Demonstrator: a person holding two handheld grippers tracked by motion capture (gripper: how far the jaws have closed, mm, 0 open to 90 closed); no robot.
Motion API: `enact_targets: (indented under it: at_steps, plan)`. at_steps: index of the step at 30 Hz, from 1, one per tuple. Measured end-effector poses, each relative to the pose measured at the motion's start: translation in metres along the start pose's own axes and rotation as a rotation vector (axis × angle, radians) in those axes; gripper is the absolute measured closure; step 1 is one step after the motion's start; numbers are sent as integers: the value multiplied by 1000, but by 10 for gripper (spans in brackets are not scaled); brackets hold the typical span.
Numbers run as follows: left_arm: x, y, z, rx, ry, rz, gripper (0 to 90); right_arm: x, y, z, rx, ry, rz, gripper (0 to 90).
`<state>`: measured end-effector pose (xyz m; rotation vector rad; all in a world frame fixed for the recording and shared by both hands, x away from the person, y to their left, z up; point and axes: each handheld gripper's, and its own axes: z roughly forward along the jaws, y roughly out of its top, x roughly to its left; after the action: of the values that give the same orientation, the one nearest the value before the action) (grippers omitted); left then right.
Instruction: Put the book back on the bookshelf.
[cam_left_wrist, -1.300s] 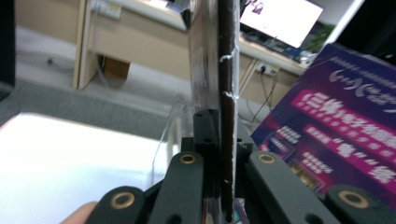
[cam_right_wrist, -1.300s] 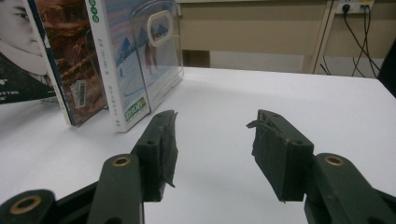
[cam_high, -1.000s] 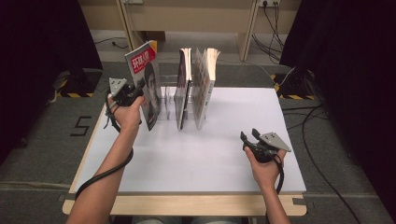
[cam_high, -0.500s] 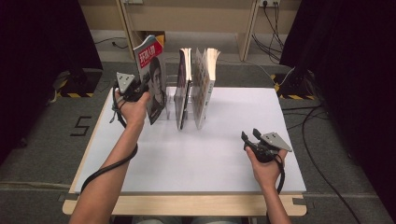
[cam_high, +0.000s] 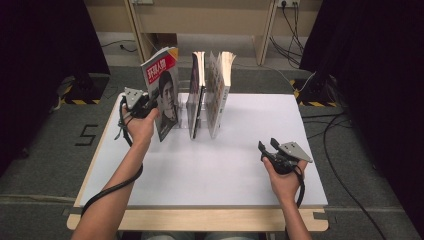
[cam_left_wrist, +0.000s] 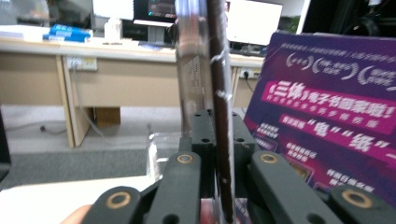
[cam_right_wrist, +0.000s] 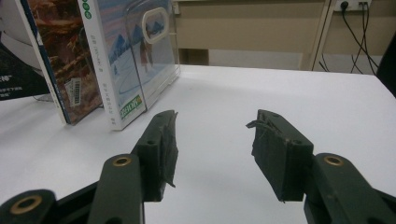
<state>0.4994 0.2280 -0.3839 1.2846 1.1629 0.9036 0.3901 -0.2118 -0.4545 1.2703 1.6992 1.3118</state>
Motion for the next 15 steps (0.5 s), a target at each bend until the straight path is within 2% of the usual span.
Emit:
enact_targets:
  at_steps: [2, 4, 7, 8, 11, 15]
  plan:
    - [3, 1, 1, 24, -7, -29, 792, 0, 0, 1, -1, 1, 2, 489]
    - [7, 4, 2, 33, 16, -65, 751, 1, -1, 1, 2, 0, 3, 489]
    - [13, 8, 2, 41, 20, -122, 763, 2, -1, 1, 2, 4, 4, 489]
    - [14, 9, 2, 48, 25, -117, 754, 2, -1, 1, 4, 4, 3, 489]
    - [15, 11, 0, 59, 29, -136, 824, 2, -1, 2, 6, 7, 1, 488]
    - [11, 13, -4, 66, -10, -133, 857, 0, -1, 2, 13, 7, 11, 487]
